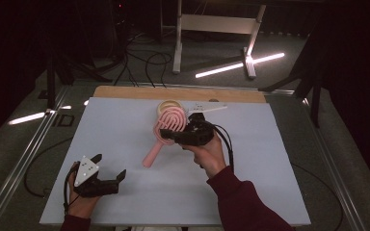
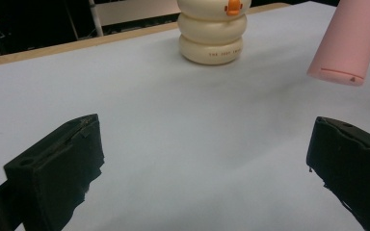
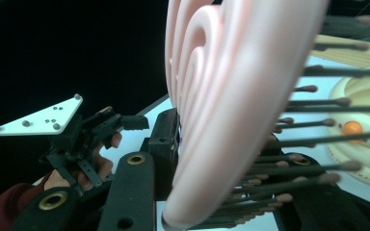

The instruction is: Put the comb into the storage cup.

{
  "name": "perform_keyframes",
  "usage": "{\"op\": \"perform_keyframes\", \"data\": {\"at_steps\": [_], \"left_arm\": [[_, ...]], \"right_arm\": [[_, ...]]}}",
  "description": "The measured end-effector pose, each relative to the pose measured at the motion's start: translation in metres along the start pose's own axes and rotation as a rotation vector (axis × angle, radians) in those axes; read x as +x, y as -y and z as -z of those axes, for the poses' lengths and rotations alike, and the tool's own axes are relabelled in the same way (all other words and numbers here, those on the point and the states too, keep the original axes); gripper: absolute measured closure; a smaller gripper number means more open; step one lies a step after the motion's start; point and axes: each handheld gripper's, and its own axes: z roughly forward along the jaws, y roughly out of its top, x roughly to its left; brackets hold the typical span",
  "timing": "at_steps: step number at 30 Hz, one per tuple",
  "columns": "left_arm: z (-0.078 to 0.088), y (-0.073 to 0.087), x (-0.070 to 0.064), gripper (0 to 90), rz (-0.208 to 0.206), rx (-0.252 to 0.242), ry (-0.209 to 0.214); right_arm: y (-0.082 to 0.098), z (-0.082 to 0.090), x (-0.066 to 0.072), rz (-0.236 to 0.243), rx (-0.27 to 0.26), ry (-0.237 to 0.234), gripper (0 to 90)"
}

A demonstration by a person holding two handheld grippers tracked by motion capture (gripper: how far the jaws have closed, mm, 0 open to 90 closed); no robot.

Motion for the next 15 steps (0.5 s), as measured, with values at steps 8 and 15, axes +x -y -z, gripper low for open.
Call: {"op": "perform_keyframes", "data": {"at_steps": [8,15], "left_arm": [[-0.0029,0.0036,-0.0006,0.0,0.002,0.002,-0.020],[-0.0042,0.0054,0.0018,0.0,0.026,-0.002,-0.034]], "right_arm": [[-0.0074,0.0012,-0.0040,-0.011,-0.011,0.008,63.8],[-0.0093,0.0007,-0.0061,-0.012,-0.012,0.012,63.8]]}}
